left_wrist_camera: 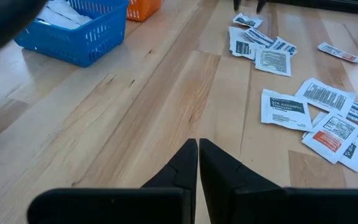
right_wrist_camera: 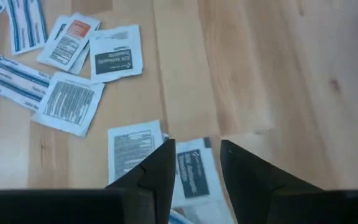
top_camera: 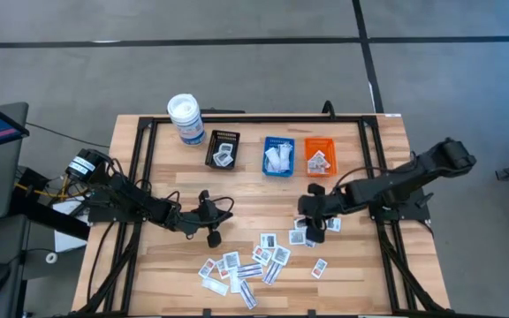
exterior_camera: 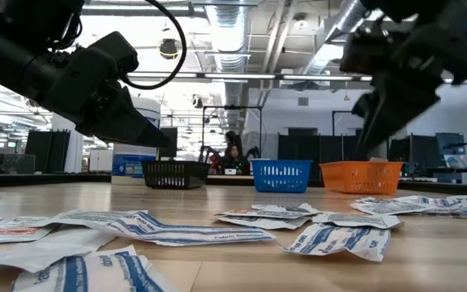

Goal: Pick & Place First Aid Supplies
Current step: Put the black towelette pack into the black bin

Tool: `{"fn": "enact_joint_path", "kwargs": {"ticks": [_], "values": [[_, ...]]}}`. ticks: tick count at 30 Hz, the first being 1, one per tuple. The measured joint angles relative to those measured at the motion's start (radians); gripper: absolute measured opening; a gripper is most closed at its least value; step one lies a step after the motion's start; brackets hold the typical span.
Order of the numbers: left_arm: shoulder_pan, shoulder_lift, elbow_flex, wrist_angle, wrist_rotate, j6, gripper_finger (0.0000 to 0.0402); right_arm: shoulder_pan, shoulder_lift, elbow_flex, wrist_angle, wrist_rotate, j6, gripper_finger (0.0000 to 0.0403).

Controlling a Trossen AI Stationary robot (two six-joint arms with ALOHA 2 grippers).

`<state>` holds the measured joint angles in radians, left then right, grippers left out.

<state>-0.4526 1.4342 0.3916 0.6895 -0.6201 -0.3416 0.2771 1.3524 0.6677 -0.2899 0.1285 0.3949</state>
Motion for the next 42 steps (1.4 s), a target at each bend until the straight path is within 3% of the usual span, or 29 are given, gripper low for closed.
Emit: {"fn": "enact_joint_path", "kwargs": {"ticks": [5,12,19,31,42], "values": [[0.0,0.0,0.0,0.0,0.0,0.0,0.0017,-0.01,0.088,-0.085,0.177,0.0,0.009,0.0123],[0.004,0.0,0.0,0.008,-0.006,0.0,0.0017,-0.029,0.189,-0.085,0.188,-0.039,0.025,0.0123],[0.004,0.0,0.0,0.008,-0.008,0.0,0.0017,-0.023,0.203,-0.085,0.186,0.015,-0.006,0.0118],[0.004,0.0,0.0,0.008,-0.008,0.0,0.0017,-0.028,0.202,-0.087,0.182,0.01,-0.019,0.0008],[0.004,0.0,0.0,0.008,-0.008,0.0,0.0017,-0.082,0.207,-0.003,0.25,0.029,-0.005,0.0002]]}}
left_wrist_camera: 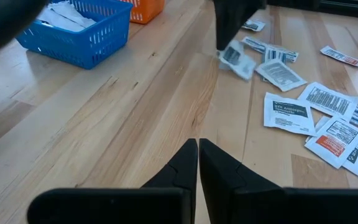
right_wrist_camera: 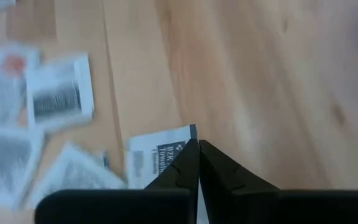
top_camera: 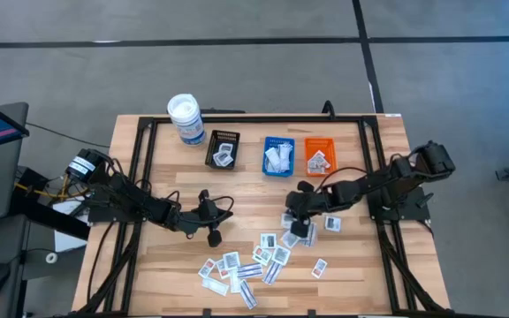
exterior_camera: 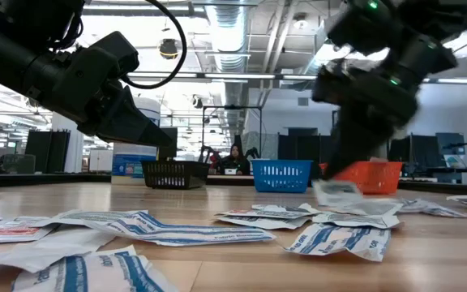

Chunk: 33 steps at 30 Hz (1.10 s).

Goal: Pick & Place First Aid Supplies
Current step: Put the black towelette pack into the black bin

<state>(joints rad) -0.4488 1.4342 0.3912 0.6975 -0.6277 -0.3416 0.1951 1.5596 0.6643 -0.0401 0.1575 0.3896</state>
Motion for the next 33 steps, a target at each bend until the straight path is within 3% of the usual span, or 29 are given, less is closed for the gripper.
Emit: {"fn": "enact_joint_path", "kwargs": {"ticks": [7,12,19,21,33], "values": [[0.0,0.0,0.0,0.0,0.0,0.0,0.0017,-0.044,-0.001,0.084,-0.003,0.11,-0.008,0.0001],[0.0,0.0,0.0,0.0,0.0,0.0,0.0017,-0.08,-0.001,0.113,-0.004,0.12,-0.056,0.0001],[0.0,0.0,0.0,0.0,0.0,0.0,0.0017,-0.082,0.003,0.116,-0.004,-0.08,-0.042,0.0005],[0.0,0.0,0.0,0.0,0.0,0.0,0.0017,-0.064,0.016,0.116,-0.004,-0.086,-0.041,0.001],[0.0,0.0,0.0,0.0,0.0,0.0,0.0017,-0.044,0.174,0.119,0.068,-0.046,-0.162,0.0103]]}}
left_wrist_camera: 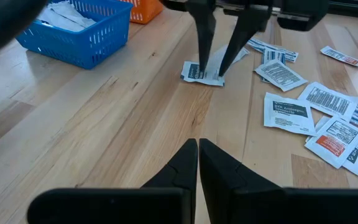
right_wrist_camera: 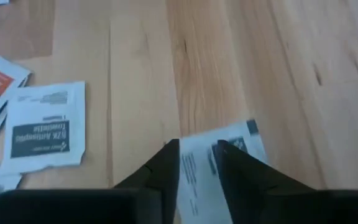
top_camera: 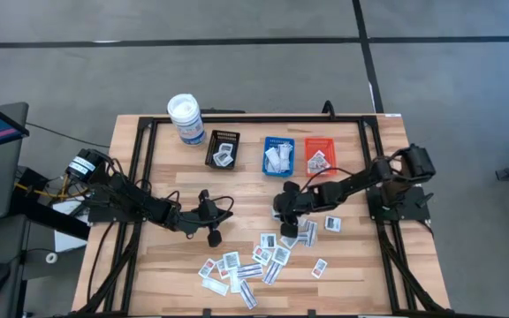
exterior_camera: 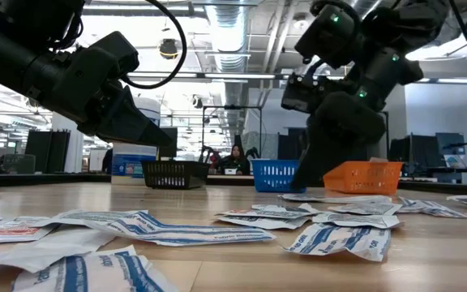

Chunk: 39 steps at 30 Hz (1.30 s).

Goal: Pick & Place First Aid Supplies
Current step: Put the black towelette pack into the black bin

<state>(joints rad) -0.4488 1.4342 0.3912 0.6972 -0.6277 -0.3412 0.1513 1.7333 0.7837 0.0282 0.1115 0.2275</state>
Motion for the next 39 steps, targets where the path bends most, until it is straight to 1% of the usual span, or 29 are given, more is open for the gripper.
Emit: {"fn": "enact_joint_path", "kwargs": {"ticks": [5,8,12,15,18,21,27,31,33,35,39], "values": [[0.0,0.0,0.0,0.0,0.0,0.0,0.0017,0.0,0.051,0.014,0.009,0.063,-0.095,0.0148],[0.0,0.0,0.0,0.0,0.0,0.0,0.0017,0.0,0.074,0.016,0.014,0.077,-0.118,0.0174],[0.0,0.0,0.0,0.0,0.0,0.0,0.0017,-0.002,0.098,0.016,0.017,0.077,-0.101,0.02],[0.0,0.0,0.0,0.0,0.0,0.0,0.0017,-0.017,0.099,0.015,0.016,0.062,-0.034,0.0201],[0.0,0.0,0.0,0.0,0.0,0.0,0.0017,-0.042,0.1,0.015,0.007,0.033,0.026,0.0181],[0.0,0.0,0.0,0.0,0.0,0.0,0.0017,-0.062,0.1,0.015,0.003,0.027,0.059,0.0147],[0.0,0.0,0.0,0.0,0.0,0.0,0.0017,-0.066,0.102,0.013,0.019,0.026,0.008,0.0062],[0.0,0.0,0.0,0.0,0.0,0.0,0.0017,-0.055,0.103,0.013,0.029,0.037,0.002,0.0013],[0.0,0.0,0.0,0.0,0.0,0.0,0.0017,-0.048,0.103,0.013,0.03,0.057,0.001,0.0006],[0.0,0.0,0.0,0.0,0.0,0.0,0.0017,-0.042,0.102,0.012,0.036,0.071,0.002,0.0009],[0.0,0.0,0.0,0.0,0.0,0.0,0.0017,-0.04,0.071,0.022,0.027,0.072,0.009,0.0004]]}}
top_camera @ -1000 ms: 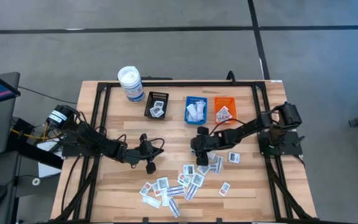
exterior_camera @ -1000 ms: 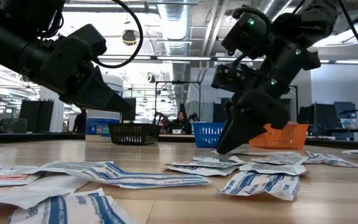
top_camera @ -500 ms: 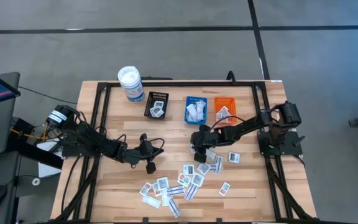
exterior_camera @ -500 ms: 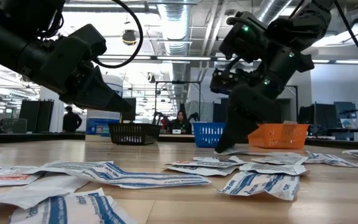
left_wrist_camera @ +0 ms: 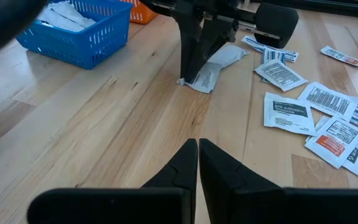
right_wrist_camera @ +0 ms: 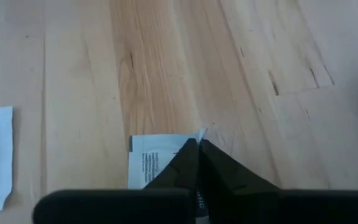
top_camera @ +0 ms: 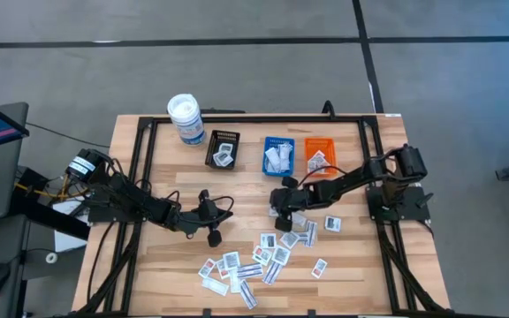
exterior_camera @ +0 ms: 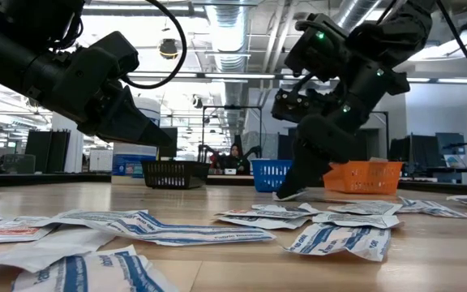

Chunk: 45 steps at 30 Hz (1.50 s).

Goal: Pick & Place First Aid Supplies
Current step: Put the black towelette pack into the black bin

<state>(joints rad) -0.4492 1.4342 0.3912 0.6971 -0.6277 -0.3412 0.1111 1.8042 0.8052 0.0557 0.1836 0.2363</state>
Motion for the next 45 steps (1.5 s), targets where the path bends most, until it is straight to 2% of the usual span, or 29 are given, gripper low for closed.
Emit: {"fn": "enact_joint_path", "kwargs": {"ticks": [5,12,19,23,31,35,37,41,43,45], "values": [[0.0,0.0,0.0,0.0,0.0,0.0,0.0017,-0.022,-0.115,0.027,-0.023,0.003,-0.01,0.0006],[0.0,0.0,0.0,0.0,0.0,0.0,0.0017,-0.097,-0.331,0.049,-0.082,0.177,-0.162,0.0003],[0.0,0.0,0.0,0.0,0.0,0.0,0.0017,-0.147,-0.432,0.049,-0.11,0.181,-0.168,0.0006],[0.0,0.0,0.0,0.0,0.0,0.002,0.0017,-0.172,-0.408,0.049,-0.026,0.18,-0.168,0.0008],[0.0,0.0,0.0,0.001,0.0,0.004,0.0017,-0.246,-0.181,0.059,0.464,0.18,-0.233,0.0005],[0.0,0.0,0.0,0.004,-0.013,0.005,0.0017,-0.26,-0.093,0.098,0.447,0.145,-0.236,0.0004],[0.0,0.0,0.0,0.015,-0.057,0.004,0.0017,-0.249,-0.084,0.105,0.395,0.111,-0.244,0.0004],[0.037,0.0,0.0,0.092,-0.146,0.005,0.0017,-0.19,-0.092,0.109,0.307,0.112,-0.264,0.0004],[0.08,0.0,0.0,0.142,-0.125,0.025,0.0017,-0.15,-0.098,0.109,0.31,0.113,-0.266,0.0004],[0.135,0.0,0.0,0.193,-0.009,0.051,0.0021,-0.103,-0.099,0.109,0.321,0.122,-0.299,0.0003]]}}
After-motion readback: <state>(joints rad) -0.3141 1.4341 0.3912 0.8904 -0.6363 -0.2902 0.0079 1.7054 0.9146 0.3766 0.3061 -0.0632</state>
